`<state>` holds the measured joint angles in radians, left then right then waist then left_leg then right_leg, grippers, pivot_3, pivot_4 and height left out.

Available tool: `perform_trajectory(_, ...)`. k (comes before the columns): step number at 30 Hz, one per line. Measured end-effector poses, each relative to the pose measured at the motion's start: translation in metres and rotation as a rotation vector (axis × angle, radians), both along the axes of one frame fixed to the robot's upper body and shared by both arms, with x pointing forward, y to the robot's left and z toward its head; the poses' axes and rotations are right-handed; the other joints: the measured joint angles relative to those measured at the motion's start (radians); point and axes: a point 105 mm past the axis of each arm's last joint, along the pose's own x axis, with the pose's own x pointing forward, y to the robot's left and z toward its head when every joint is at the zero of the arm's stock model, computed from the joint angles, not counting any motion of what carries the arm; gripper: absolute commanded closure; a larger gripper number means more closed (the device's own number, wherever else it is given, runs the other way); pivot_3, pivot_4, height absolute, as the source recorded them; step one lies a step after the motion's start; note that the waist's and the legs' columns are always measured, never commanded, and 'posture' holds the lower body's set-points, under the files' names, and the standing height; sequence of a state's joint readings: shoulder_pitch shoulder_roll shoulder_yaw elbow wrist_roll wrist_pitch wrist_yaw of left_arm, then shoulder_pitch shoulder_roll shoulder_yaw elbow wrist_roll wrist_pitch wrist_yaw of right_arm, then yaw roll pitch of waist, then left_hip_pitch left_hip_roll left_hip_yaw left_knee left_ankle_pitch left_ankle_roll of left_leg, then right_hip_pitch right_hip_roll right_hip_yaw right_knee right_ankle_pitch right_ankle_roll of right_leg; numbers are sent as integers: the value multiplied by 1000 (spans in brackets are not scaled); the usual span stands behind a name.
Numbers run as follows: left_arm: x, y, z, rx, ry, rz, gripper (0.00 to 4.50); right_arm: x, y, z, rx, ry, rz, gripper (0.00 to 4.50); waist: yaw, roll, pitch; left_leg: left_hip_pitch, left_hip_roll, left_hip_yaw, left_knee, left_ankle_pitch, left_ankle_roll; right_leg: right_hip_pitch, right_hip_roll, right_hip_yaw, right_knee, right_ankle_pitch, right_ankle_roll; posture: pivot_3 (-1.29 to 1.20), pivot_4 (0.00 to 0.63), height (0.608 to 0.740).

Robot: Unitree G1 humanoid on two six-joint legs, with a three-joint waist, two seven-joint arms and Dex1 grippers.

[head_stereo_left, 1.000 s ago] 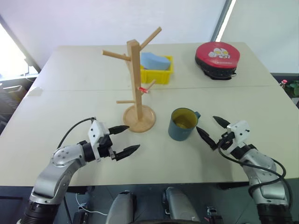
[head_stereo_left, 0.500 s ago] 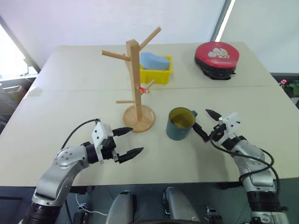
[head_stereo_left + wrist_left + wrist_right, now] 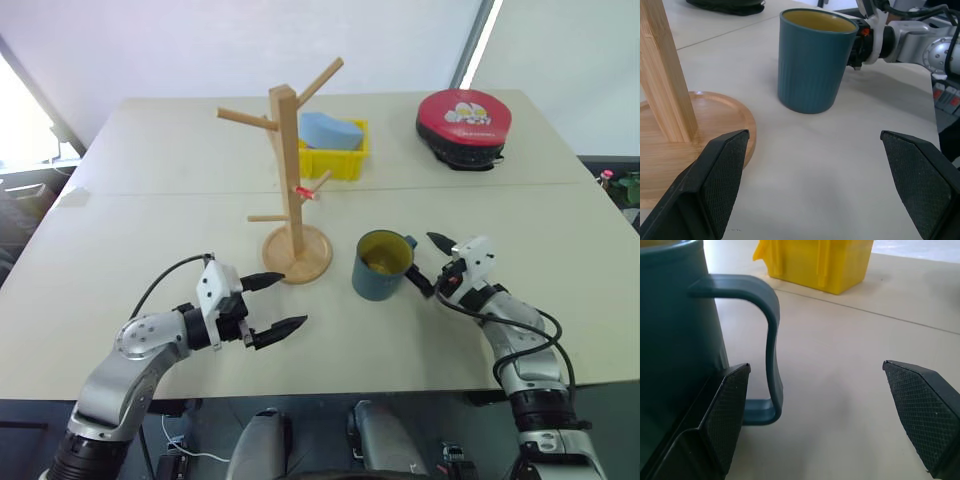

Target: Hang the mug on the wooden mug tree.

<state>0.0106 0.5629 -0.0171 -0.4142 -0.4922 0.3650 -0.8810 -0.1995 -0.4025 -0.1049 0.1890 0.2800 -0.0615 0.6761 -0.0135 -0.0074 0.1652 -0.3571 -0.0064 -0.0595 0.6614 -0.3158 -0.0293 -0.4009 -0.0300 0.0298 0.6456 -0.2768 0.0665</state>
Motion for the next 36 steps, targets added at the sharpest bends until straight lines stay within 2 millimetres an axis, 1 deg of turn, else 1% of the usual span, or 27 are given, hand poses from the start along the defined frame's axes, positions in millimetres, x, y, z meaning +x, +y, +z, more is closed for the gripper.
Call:
perform_trajectory(7,1,0,1,2,-4,1,0,-2,6,-1,22,14,56,4270,1,0,0,0,0,0,0,0,0,0,0,0,0,0,0,0,150,740)
perform_trajectory(8,1,0,1,2,-4,2,0,-3,6,-1,22,15,60,4395,1,0,0,0,0,0,0,0,0,0,0,0,0,0,0,0,150,740)
perform_trajectory(13,1,1,0,3,-3,9,0,-6,7,2,23,10,64,4395,1,0,0,0,0,0,0,0,0,0,0,0,0,0,0,0,150,740)
perform_trajectory(16,1,1,0,4,-1,11,0,-10,4,5,-8,-6,46,4395,1,0,0,0,0,0,0,0,0,0,0,0,0,0,0,0,150,740)
perform_trajectory(19,0,2,-2,6,4,13,0,-15,-1,11,-114,-47,38,4395,2,0,0,0,0,0,0,0,0,0,-1,0,0,0,0,0,150,740)
perform_trajectory(22,0,3,-2,7,6,17,0,-20,-1,28,-285,-142,65,4395,2,0,0,0,0,0,0,0,0,0,0,0,0,0,0,0,150,740)
perform_trajectory(24,0,4,-2,7,3,24,0,-25,8,39,-413,-199,124,4395,0,1,1,0,0,0,0,0,0,0,0,0,0,0,0,0,150,740)
perform_trajectory(25,1,6,-2,7,0,32,0,-30,17,46,-473,-235,171,4395,-1,1,1,0,1,0,0,0,0,0,1,0,0,0,0,0,150,740)
perform_trajectory(26,2,7,-2,7,-1,38,0,-32,25,51,-492,-262,198,4395,-2,1,1,0,1,0,0,0,0,-1,1,0,0,0,0,0,150,740)
perform_trajectory(28,4,10,-1,6,-9,48,0,-37,44,66,-498,-322,247,4395,-2,1,1,0,1,0,0,0,0,-1,2,0,0,0,0,0,150,740)
perform_trajectory(30,5,12,-1,5,-13,54,0,-39,59,82,-499,-368,279,4395,1,0,1,0,1,0,0,0,0,0,2,0,0,0,0,0,150,740)
perform_trajectory(34,7,16,-2,3,-17,69,0,-41,84,105,-513,-410,325,4395,3,-1,2,-1,1,0,0,0,0,-1,1,0,0,0,0,0,150,740)
perform_trajectory(36,9,20,1,-2,-30,83,0,-40,93,115,-522,-414,331,4395,3,-2,3,-1,1,-1,0,0,0,-1,0,-1,-1,0,0,0,150,740)
